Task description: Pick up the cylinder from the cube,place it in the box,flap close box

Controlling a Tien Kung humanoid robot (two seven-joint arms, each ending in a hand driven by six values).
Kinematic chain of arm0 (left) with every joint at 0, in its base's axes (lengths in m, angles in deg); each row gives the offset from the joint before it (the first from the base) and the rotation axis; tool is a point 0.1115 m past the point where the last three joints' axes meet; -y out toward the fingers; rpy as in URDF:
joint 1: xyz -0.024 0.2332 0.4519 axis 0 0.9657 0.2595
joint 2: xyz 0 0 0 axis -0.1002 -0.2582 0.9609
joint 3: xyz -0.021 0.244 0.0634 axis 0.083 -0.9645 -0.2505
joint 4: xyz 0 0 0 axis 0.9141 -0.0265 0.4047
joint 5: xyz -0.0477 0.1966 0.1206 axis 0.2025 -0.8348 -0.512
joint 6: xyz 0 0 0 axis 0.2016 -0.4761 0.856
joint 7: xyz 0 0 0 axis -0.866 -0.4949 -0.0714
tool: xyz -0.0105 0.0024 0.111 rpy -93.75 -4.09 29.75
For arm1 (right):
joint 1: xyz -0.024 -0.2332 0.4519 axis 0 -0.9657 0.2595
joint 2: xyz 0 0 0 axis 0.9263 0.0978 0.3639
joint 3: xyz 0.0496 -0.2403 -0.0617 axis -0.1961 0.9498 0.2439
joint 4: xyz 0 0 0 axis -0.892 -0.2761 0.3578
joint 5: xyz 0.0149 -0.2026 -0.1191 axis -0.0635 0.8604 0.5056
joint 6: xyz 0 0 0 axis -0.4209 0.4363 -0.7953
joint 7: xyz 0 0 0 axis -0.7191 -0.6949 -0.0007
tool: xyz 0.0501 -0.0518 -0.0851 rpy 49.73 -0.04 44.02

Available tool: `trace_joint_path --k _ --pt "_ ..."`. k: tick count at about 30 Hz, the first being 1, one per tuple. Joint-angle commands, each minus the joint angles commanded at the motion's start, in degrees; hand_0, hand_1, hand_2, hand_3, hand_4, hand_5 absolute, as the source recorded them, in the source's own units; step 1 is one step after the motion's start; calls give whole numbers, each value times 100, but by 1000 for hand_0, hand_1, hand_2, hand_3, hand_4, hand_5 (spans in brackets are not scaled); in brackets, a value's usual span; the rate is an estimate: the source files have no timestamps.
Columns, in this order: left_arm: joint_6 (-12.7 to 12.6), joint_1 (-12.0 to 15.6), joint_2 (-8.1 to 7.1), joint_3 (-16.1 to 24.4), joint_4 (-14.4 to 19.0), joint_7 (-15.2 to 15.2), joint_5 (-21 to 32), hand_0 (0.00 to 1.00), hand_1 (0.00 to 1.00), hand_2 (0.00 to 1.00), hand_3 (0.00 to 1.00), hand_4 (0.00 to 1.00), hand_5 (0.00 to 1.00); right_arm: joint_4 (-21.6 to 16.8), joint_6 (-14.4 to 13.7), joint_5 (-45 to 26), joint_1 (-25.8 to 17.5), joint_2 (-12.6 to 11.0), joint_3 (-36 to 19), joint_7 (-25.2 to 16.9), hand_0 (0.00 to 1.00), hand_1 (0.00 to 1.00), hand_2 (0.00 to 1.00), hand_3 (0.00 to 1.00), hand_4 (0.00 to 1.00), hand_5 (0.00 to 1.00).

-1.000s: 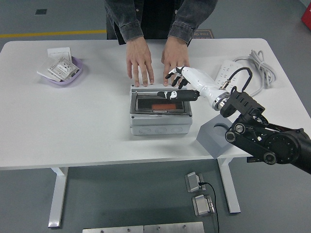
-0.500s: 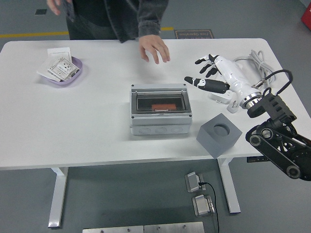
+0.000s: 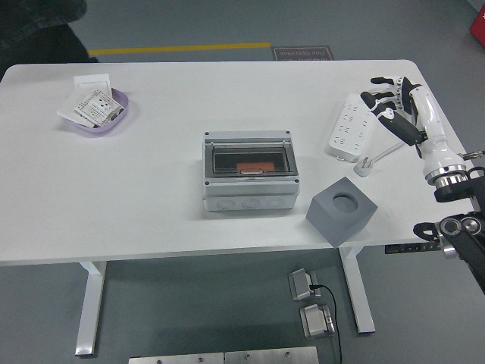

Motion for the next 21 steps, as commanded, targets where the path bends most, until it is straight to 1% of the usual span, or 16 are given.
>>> trace_joint_path --k 1,2,7,8,13,14,19,20,21 --pt "0 -1 -6 1 1 0 -3 612 625 575 565 583 108 9 17 -170 -56 24 -52 -94 530 493 574 722 987 738" --pt "0 -1 -12 3 1 -1 -6 611 625 575 565 583 108 16 38 -374 -118 50 -108 -184 588 618 656 748 997 780" --pt "1 14 -30 32 -3 -1 -29 611 625 575 565 583 108 -31 129 -1174 -319 116 -300 -370 588 618 656 748 997 780" --pt "1 17 -32 40 -6 -1 -35 611 624 575 565 583 109 -54 153 -1301 -341 119 -322 -375 770 716 759 775 998 822" --pt "3 34 -23 105 -15 0 -69 611 624 575 565 583 109 -190 336 -1920 -405 126 -406 -341 770 716 759 775 998 822" --pt "3 36 -19 120 -16 1 -76 611 622 575 565 582 110 -208 366 -1996 -412 129 -420 -329 848 782 840 872 998 957" --pt "7 34 4 190 -18 2 -97 611 622 575 565 582 110 -263 460 -2158 -436 145 -517 -277 848 782 840 872 998 957" --pt "7 33 7 202 -19 3 -101 611 624 575 565 583 109 -269 467 -2171 -444 143 -541 -273 894 820 877 892 998 998" --pt "8 33 8 218 -18 4 -107 611 624 575 565 583 109 -274 468 -2184 -451 140 -563 -275 894 820 877 892 998 998"
